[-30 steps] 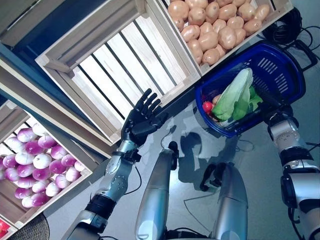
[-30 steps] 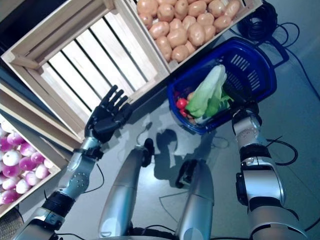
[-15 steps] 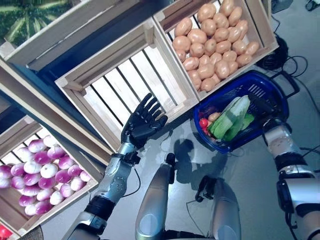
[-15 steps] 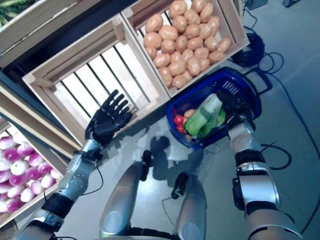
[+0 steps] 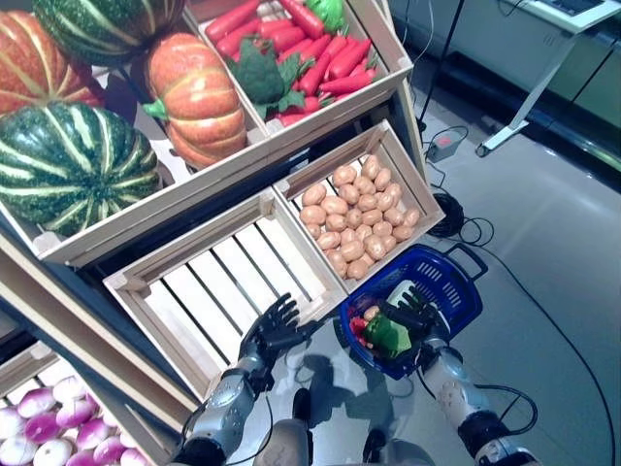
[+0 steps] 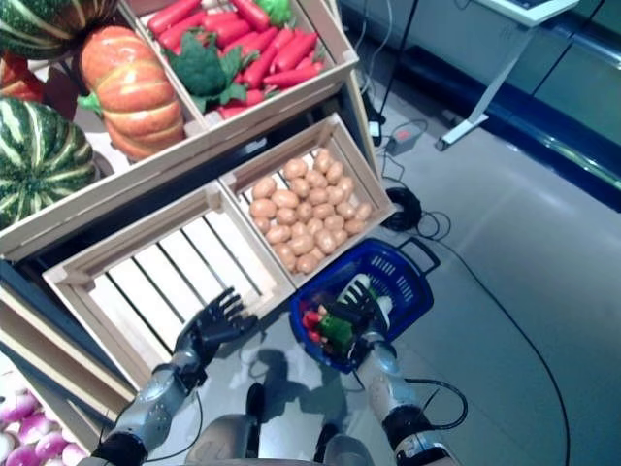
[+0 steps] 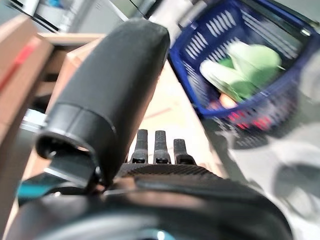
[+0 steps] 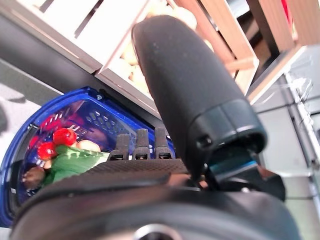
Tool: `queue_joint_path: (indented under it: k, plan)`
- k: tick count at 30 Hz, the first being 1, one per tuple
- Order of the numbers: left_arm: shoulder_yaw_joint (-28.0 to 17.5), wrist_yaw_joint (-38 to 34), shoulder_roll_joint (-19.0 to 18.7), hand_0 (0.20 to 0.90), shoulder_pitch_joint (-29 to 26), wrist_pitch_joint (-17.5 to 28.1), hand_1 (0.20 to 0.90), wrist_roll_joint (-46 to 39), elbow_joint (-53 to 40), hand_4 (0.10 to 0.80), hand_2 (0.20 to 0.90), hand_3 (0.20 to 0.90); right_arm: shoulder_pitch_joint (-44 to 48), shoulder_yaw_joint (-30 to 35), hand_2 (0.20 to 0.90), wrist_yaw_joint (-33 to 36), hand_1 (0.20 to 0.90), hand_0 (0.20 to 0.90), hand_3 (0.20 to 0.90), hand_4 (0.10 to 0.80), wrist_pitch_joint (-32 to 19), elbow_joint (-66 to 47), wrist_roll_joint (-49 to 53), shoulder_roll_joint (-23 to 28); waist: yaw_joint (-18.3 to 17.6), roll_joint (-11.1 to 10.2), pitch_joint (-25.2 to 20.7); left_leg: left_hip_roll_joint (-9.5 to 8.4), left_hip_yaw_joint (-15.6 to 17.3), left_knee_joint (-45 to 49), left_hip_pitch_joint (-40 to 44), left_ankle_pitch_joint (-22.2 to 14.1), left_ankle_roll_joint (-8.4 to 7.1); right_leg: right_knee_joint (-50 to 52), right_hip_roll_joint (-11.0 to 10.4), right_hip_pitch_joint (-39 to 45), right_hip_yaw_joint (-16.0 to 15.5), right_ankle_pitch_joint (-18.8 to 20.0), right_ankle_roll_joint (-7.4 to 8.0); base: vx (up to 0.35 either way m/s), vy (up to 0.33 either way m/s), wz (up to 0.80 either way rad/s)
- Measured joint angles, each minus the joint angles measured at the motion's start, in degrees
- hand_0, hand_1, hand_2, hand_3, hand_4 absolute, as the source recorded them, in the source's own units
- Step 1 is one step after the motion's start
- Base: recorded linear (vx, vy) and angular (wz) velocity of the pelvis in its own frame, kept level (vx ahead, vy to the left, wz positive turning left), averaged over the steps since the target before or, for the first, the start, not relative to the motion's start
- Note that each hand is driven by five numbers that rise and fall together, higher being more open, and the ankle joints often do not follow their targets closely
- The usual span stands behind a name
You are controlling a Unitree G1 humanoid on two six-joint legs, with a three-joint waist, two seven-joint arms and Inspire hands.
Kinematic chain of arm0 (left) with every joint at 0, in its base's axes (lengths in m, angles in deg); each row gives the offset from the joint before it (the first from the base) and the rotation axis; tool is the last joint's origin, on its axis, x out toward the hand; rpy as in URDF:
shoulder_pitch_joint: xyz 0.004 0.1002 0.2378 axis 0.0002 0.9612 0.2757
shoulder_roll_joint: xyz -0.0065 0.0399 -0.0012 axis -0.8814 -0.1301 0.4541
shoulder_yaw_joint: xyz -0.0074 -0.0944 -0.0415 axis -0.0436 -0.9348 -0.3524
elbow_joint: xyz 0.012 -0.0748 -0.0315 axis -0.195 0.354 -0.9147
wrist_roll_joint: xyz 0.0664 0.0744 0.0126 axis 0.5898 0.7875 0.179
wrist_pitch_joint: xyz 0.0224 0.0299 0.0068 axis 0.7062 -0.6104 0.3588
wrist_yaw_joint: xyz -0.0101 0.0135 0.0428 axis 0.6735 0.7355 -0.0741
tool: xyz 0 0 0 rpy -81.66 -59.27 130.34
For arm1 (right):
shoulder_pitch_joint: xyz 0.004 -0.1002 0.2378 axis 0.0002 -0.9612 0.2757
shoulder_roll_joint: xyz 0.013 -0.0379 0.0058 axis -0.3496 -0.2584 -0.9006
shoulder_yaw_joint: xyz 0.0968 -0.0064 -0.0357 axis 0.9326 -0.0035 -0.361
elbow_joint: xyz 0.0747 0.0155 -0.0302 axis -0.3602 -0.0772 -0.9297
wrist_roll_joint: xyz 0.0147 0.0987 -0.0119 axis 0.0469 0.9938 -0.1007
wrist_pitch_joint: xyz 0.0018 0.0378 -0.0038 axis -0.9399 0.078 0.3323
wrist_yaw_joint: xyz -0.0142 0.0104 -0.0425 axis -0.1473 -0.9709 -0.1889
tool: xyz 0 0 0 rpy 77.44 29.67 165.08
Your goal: Put vegetables into the basket
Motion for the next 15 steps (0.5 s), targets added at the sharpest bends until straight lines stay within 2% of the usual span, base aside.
queue_joint_path:
  k: [6,13,15]
  plan:
    - [-0.58,0.05,1.24,0.900,5.34,0.09,0.900,7.34,8.04,0.800,0.900,0.900,-5.88,0.08,0.900,-4.69,0.900,0.900,0.900,0.800,0.27,3.57,-2.68,0.09,-0.92,0.20,-5.96,-0.22,-0.03,-5.81,4.22,1.56,-0.31,-4.44,0.64,3.55,-0.13,0.81,0.40,0.054,-0.020,0.01]
    - [-0.50,0.86,3.13,0.900,4.85,0.27,0.900,12.90,17.93,0.800,0.900,0.900,-6.44,0.00,0.900,-6.68,0.900,0.900,0.900,0.800,2.86,15.43,-2.67,-1.14,-1.96,1.01,-8.22,-0.17,-0.64,-7.27,5.43,2.31,-0.44,-5.49,1.08,4.85,-0.34,1.12,0.37,0.045,-0.016,0.04]
    - [-0.45,0.91,4.21,0.900,5.04,-0.01,0.900,14.74,23.21,0.800,0.900,0.900,-7.22,-0.23,0.900,-8.10,0.900,0.900,0.900,0.800,4.58,20.37,-2.64,-2.06,-2.54,1.54,-8.97,-0.11,-0.74,-7.29,5.80,2.32,-0.47,-6.11,1.25,5.49,-0.41,1.31,0.28,0.063,-0.013,0.03]
